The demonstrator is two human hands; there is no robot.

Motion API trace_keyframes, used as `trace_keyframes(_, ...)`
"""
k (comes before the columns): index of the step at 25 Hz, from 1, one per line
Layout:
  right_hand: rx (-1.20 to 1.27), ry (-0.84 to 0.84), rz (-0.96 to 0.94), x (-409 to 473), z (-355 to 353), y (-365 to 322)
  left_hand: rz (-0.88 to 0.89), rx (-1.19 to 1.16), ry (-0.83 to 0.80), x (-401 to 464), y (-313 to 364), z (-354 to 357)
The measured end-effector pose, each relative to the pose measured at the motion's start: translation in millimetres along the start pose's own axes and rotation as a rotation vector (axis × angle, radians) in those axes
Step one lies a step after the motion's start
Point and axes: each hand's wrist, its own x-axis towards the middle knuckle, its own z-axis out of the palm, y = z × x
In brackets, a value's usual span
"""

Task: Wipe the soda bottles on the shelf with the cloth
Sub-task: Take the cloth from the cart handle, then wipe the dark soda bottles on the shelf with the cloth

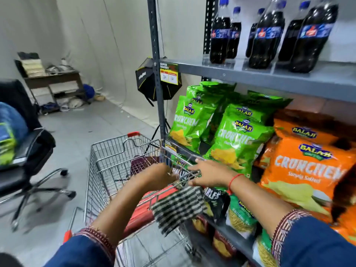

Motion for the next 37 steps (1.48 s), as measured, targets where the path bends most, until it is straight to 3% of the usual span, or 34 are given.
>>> trace_keyframes(3, -0.003, -0.209, -0.032, 4, 6, -1, -0.044, 0.061, -0.308, -13, -13, 19)
trace_keyframes(5, -0.025, -0.239, -0.052, 7, 11, 0, -0.048, 0.007, -0.361, -18, -19, 28)
trace_keyframes(10, -0.020, -0.104, -0.052, 4, 14, -3, -0.101, -0.222, -0.224, -22, -17, 35)
trace_keyframes(19, -0.073, 0.085, 0.008, -17, -15, 0, 0.029, -0.046, 0.051, -3, -4, 8)
trace_keyframes(22, 0.060, 0.188, 0.050, -32, -33, 14, 0.157, -0.028, 0.108, 11, 23, -28)
trace_keyframes(27, 0.511, 0.377, 0.026, -51, -66, 16, 0.384, 0.051, 0.049, 33, 89, -96)
trace_keyframes(29, 0.558, 0.566, 0.054, -58, -88, 21, 0.441, -0.057, 0.081, 44, 110, -128)
trace_keyframes(34, 0.540, 0.944, 0.092, -74, -158, 37, 0.569, -0.820, 0.386, 89, 155, -211)
trace_keyframes(37, 0.460, 1.140, 0.120, -69, -202, 39, 0.630, -0.925, 0.571, 131, 186, -252)
